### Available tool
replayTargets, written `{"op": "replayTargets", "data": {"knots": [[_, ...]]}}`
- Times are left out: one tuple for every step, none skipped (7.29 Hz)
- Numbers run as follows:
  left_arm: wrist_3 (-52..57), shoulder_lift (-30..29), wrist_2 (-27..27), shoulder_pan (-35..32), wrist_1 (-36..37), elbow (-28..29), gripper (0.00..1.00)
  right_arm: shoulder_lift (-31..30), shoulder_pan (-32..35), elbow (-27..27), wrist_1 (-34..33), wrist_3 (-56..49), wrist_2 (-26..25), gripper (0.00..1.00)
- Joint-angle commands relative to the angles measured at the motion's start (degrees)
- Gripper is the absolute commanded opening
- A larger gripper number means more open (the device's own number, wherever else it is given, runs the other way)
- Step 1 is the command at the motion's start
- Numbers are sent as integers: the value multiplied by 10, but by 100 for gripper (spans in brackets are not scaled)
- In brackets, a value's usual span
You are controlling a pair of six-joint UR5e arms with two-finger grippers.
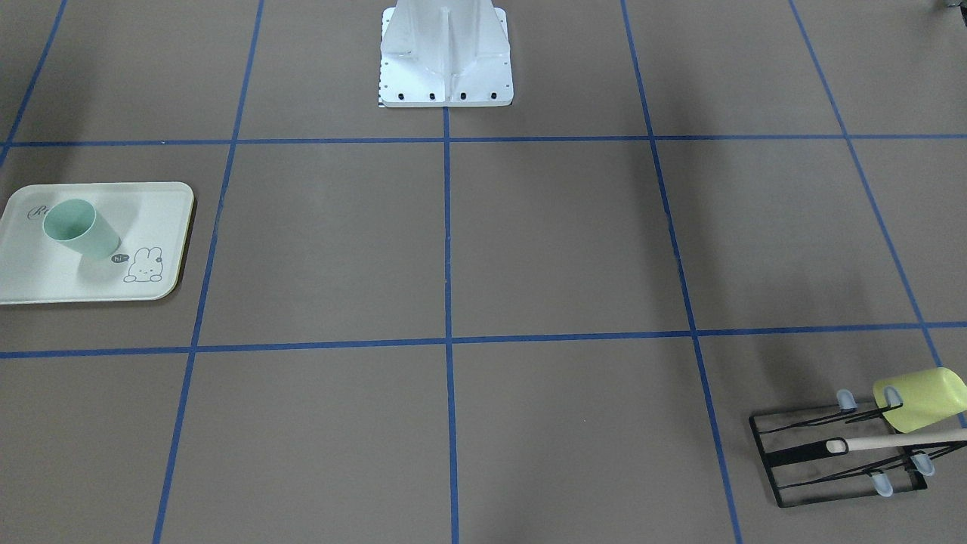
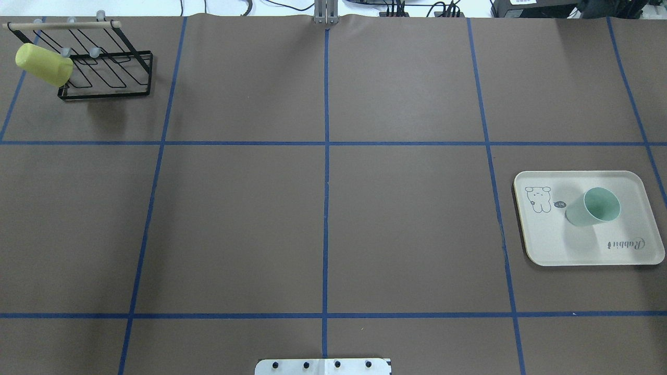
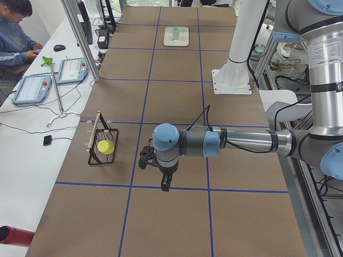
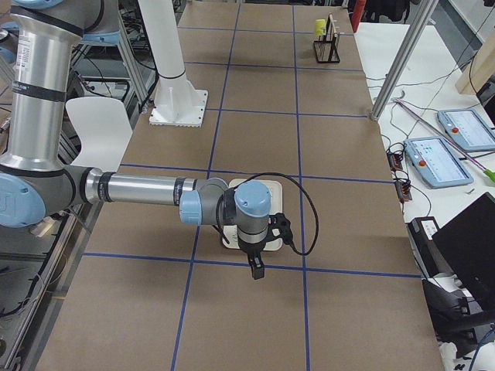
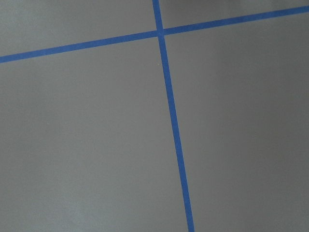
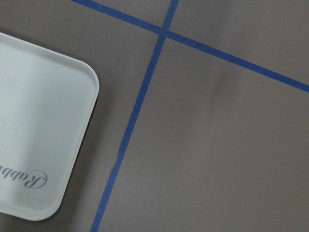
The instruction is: Left arm grabs green cup and hands to right arm on tray
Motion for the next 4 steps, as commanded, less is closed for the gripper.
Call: {"op": "replayTargets", "data": {"knots": [[0, 0, 0, 1, 0, 1, 100, 0, 0, 0, 0, 0, 1, 100], [0, 0, 0, 0, 0, 1, 100, 0, 0, -1, 0, 0, 6, 100], [0, 0, 0, 0, 0, 1, 100, 0, 0, -1, 0, -1, 12, 100], [0, 0, 1, 1, 1, 1, 100, 0, 0, -1, 0, -1, 12, 100]]}}
